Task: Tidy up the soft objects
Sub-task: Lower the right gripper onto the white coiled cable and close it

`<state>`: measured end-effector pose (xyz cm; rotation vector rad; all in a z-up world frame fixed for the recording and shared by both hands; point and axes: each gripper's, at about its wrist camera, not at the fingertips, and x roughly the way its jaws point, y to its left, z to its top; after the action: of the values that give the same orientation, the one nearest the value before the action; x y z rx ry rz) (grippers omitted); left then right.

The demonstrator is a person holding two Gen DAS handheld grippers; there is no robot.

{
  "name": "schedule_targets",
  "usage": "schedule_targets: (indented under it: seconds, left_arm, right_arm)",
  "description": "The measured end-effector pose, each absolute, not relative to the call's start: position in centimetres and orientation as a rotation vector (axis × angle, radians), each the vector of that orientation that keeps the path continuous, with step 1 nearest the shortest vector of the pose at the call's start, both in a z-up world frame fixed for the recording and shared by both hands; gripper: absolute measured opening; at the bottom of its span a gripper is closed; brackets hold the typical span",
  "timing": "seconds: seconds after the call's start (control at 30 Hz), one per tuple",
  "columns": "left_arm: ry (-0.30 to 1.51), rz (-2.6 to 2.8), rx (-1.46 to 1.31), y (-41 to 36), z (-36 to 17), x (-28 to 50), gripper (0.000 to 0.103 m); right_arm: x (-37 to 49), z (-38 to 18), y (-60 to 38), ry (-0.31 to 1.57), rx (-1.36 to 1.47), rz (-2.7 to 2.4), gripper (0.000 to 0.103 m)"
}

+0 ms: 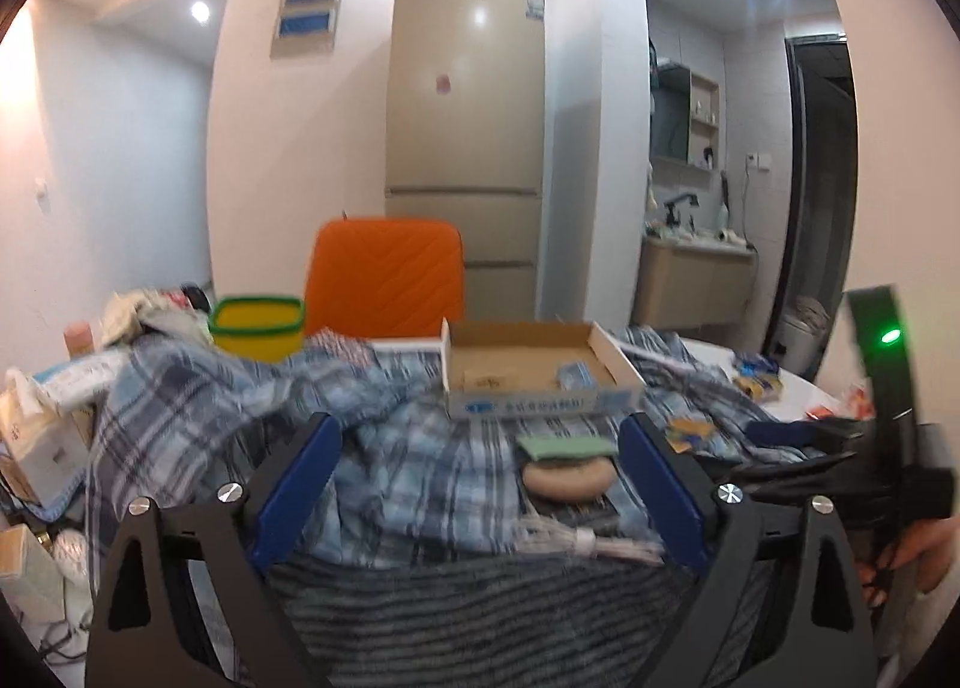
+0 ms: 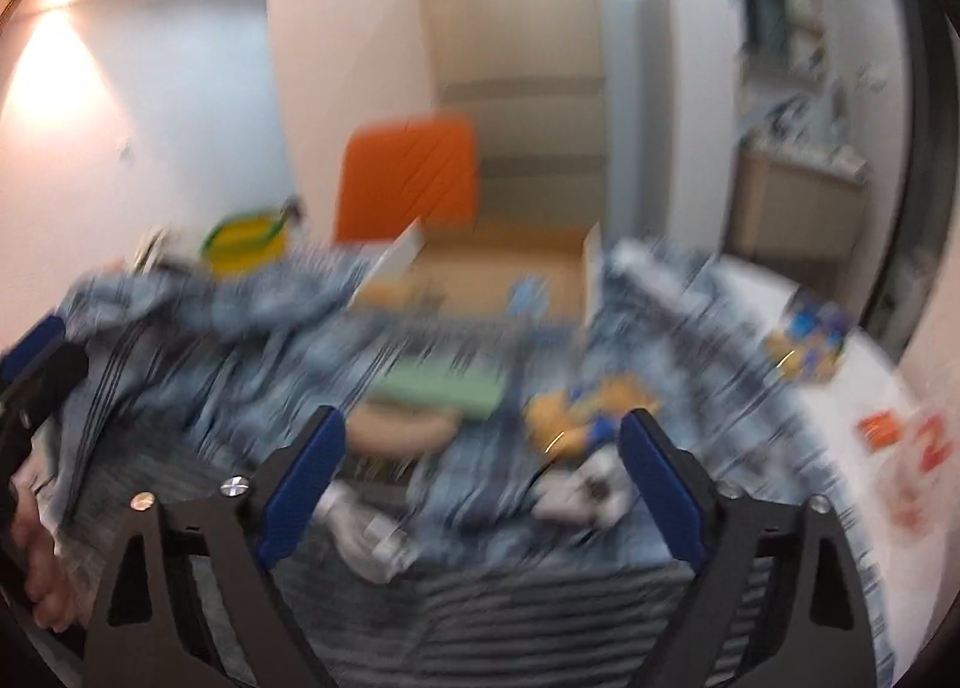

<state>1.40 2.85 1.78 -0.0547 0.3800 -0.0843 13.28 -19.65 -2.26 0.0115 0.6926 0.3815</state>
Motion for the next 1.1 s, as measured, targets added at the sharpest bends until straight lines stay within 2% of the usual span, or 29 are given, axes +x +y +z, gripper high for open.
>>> schedule_targets:
  seconds: [0.07,0.2,0.3,0.37,0.4,0.6,0.7,0.9,1.1]
  left_arm:
    - [0.407,-0.103,-0.076,3.2,1.5,1.0,0.090]
    - [0.434,-0.103,-0.055,3.5,0.7,0.1,0.089]
    - [0.449,-0.096,-0.047,3.7,-0.1,-0.3,0.089]
    - [0.460,-0.108,-0.040,3.7,-0.6,-0.5,0.089]
    - [0.462,-0.106,-0.034,3.7,-0.8,-0.6,0.089]
    - [0.483,-0.097,-0.025,3.7,-1.7,-0.5,0.089]
    - [0.478,-0.085,-0.014,3.6,-1.7,-0.7,0.089]
    - [0.469,-0.097,-0.003,3.1,-1.5,-0.7,0.089]
    - [0.448,-0.118,-0.006,2.6,-0.7,-0.9,0.089]
  right_arm:
    - [13.4,-3.5,-18.5,0.753,-0.014,0.418,0.083]
    - [13.7,-5.8,-16.4,0.842,-0.070,0.464,0.073]
    - [14.1,-7.7,-15.2,0.929,-0.095,0.502,0.058]
    - [14.3,-8.8,-14.7,0.962,-0.132,0.482,0.044]
    - [14.4,-9.2,-14.4,0.983,-0.149,0.483,0.043]
    - [13.8,-9.3,-14.1,0.963,-0.187,0.484,0.031]
    - [13.6,-8.7,-14.6,0.936,-0.172,0.480,0.016]
    - [12.4,-6.8,-15.0,0.854,-0.169,0.520,0.007]
    - [10.9,-4.1,-17.4,0.768,-0.099,0.473,0.006]
